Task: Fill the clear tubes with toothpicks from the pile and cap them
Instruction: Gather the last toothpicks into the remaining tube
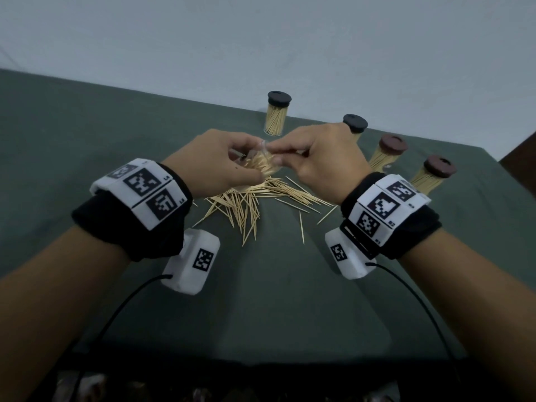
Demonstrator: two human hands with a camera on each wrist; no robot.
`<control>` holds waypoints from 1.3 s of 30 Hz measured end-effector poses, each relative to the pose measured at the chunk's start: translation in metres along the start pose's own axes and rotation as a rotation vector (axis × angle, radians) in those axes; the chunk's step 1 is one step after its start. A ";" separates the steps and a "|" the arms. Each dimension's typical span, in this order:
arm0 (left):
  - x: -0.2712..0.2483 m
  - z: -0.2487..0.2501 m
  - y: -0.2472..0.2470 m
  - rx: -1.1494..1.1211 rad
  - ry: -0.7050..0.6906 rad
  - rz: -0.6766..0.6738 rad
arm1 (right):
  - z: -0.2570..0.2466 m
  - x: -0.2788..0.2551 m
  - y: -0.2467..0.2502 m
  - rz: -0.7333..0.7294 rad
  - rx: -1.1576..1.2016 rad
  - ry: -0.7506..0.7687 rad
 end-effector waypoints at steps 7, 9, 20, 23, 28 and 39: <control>0.000 0.001 0.001 0.014 -0.005 -0.004 | -0.002 -0.001 0.002 0.030 0.024 -0.023; 0.000 0.002 0.000 0.010 -0.004 -0.001 | -0.005 -0.003 0.002 0.007 -0.005 -0.024; 0.002 -0.003 -0.001 0.064 0.025 0.011 | 0.013 -0.036 0.022 -0.555 -0.131 -0.328; 0.002 -0.001 -0.003 0.085 0.029 0.009 | 0.013 -0.050 0.002 -0.646 -0.233 -0.478; 0.002 0.001 -0.005 0.112 0.033 0.003 | 0.015 -0.051 -0.011 -0.622 -0.219 -0.597; 0.001 0.001 -0.003 0.126 0.043 0.018 | 0.050 -0.061 0.023 -0.652 -0.340 -0.791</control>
Point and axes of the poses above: each hand's wrist, its own x-axis towards the middle knuckle, its own y-axis out of the back of the hand, z = x × y, the point moved 2 cm from there along x, towards the middle knuckle, and after that the axes turned 14 degrees about -z, right-handed, at the moved point
